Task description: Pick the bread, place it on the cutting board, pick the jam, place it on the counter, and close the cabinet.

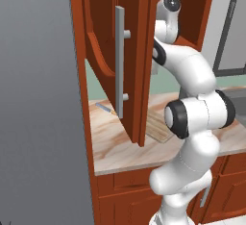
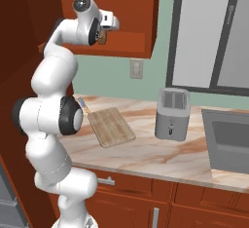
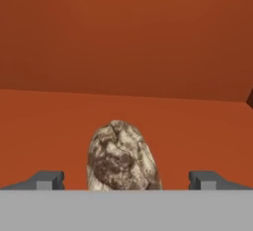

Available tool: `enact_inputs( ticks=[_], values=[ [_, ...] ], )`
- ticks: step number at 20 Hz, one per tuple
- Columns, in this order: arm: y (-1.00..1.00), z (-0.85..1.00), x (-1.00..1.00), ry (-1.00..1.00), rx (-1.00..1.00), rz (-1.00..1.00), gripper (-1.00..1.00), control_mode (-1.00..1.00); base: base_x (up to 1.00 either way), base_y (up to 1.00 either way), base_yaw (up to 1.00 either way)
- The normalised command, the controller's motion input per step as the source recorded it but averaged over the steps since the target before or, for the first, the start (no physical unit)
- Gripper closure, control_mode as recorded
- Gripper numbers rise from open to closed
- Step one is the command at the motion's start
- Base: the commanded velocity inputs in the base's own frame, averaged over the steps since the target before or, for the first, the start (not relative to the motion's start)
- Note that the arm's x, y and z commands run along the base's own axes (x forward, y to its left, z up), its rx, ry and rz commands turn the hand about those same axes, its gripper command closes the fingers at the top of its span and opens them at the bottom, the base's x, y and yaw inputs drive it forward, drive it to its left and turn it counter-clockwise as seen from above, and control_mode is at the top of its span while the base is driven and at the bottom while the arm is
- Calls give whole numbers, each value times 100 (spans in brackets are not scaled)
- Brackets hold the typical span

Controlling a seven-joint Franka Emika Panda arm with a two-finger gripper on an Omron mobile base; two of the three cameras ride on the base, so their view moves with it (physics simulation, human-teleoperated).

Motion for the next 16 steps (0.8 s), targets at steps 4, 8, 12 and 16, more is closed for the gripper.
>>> enact_inputs(
  ticks=[4, 8, 12, 16],
  values=[
    [-2, -1, 18, 0, 0, 0, -100, -100, 0, 0, 0],
    [-4, -5, 5, 0, 0, 0, -100, -100, 0, 0, 0],
    [0, -8, 0, 0, 0, 0, -100, -100, 0, 0, 0],
    [0, -17, 0, 1, 0, 0, -100, -100, 0, 0, 0]
  ],
)
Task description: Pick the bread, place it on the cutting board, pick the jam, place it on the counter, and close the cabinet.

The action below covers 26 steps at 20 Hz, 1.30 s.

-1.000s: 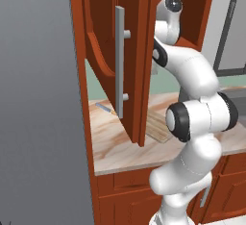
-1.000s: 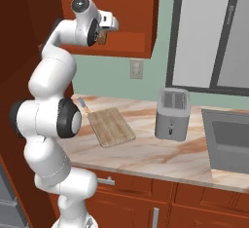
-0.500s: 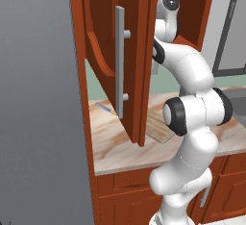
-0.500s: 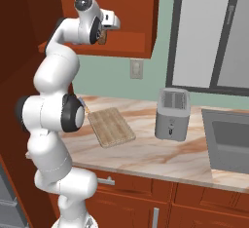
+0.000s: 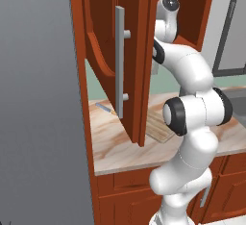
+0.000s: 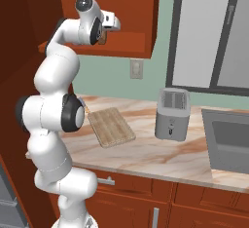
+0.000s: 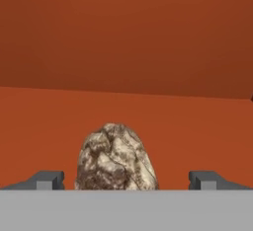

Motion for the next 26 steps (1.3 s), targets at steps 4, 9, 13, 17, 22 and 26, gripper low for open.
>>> enact_inputs(
  ticks=[4, 9, 13, 17, 22, 26],
  values=[
    [0, -19, 3, 1, 0, 0, -100, -100, 0, 0, 0],
    [0, -19, 8, 1, 0, 0, 100, -100, 0, 0, 0],
    [0, -14, 6, 2, 0, 0, 100, -100, 0, 0, 0],
    [0, -4, 1, 2, 0, 0, 100, -100, 0, 0, 0],
    [0, 0, 0, 1, 0, 0, 100, -100, 0, 0, 0],
    [-1, 4, -9, 0, 0, 0, 100, -100, 0, 0, 0]
  ],
)
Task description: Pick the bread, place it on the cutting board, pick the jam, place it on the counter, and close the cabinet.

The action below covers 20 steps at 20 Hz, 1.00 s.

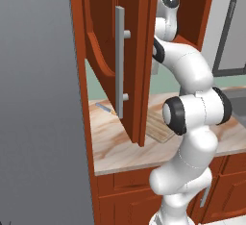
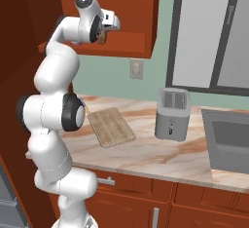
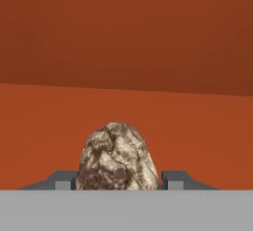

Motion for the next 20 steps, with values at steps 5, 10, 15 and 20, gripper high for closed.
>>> enact_inputs(
  ticks=[5, 10, 15, 20],
  values=[
    [-8, 0, -28, 0, 0, 0, 100, -100, 0, 0, 0],
    [-9, 0, -28, 0, 0, 0, 100, -100, 0, 0, 0],
    [-7, 1, -36, 0, 0, 0, 100, -100, 0, 0, 0],
    [0, 0, -43, 0, 0, 0, 100, -100, 0, 0, 0]
  ],
)
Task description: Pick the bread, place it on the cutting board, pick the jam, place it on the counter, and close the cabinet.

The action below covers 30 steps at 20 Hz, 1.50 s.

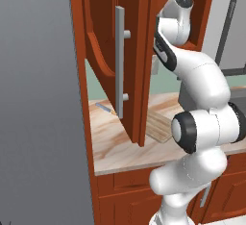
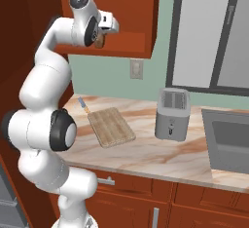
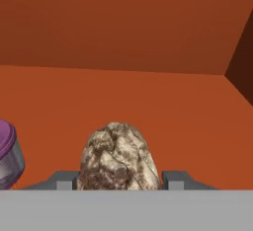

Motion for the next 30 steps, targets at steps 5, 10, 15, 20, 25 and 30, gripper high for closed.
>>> enact_inputs(
  ticks=[5, 10, 15, 20, 25, 30],
  values=[
    [0, 0, -43, 0, 0, 0, 100, -100, 0, 0, 0],
    [0, 0, -39, 1, 0, 0, 100, -100, 0, 0, 0],
    [0, 0, -23, 7, 0, 0, 100, -100, 0, 0, 0],
    [0, 0, -18, 14, 0, 0, 100, -100, 0, 0, 0],
    [0, 0, -20, 15, 0, 0, 100, -100, 0, 0, 0],
    [-2, -5, -19, 11, 0, 0, 100, -100, 0, 0, 0]
  ],
)
